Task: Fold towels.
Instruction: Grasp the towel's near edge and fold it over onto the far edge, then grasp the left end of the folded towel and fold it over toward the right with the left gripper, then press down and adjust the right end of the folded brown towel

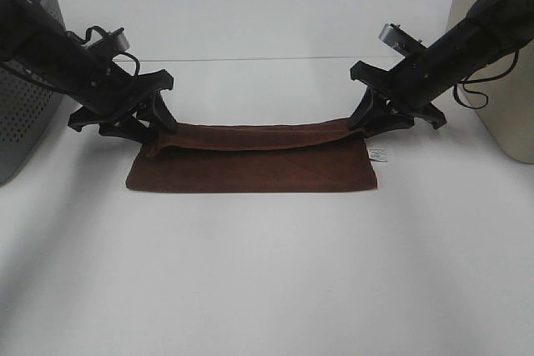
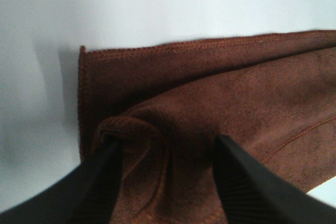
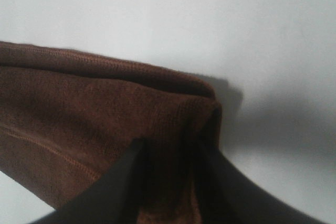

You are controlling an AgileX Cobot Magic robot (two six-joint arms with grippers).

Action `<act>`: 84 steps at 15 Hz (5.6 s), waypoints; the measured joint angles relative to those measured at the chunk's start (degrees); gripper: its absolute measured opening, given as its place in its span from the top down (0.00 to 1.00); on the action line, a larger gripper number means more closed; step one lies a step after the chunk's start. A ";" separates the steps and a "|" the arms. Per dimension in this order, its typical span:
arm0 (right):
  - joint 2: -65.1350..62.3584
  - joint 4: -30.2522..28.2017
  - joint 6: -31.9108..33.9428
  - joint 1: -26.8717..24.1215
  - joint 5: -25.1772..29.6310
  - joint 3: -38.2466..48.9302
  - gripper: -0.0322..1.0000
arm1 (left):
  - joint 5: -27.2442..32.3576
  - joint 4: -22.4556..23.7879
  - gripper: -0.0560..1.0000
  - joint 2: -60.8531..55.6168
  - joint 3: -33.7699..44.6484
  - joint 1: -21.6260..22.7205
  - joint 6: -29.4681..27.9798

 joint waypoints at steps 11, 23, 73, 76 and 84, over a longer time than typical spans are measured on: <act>-4.13 -10.77 7.56 -0.06 7.05 -0.17 0.20 | 2.75 9.45 0.26 -1.89 -0.34 1.95 -8.65; -4.13 -14.27 9.22 -0.06 7.62 -0.17 0.20 | 4.07 -1.72 0.84 2.92 -0.74 1.09 -0.40; 3.38 20.97 -10.14 10.54 1.66 -0.17 0.23 | 8.25 17.30 0.27 2.06 -17.65 -5.21 -15.87; 3.38 20.63 -9.00 6.76 3.15 -0.17 0.23 | 8.25 17.42 0.27 2.06 -17.65 -5.21 -15.87; -1.78 7.56 -3.15 3.21 9.45 -0.17 0.21 | 8.48 15.64 0.27 2.12 -17.65 -5.21 -16.50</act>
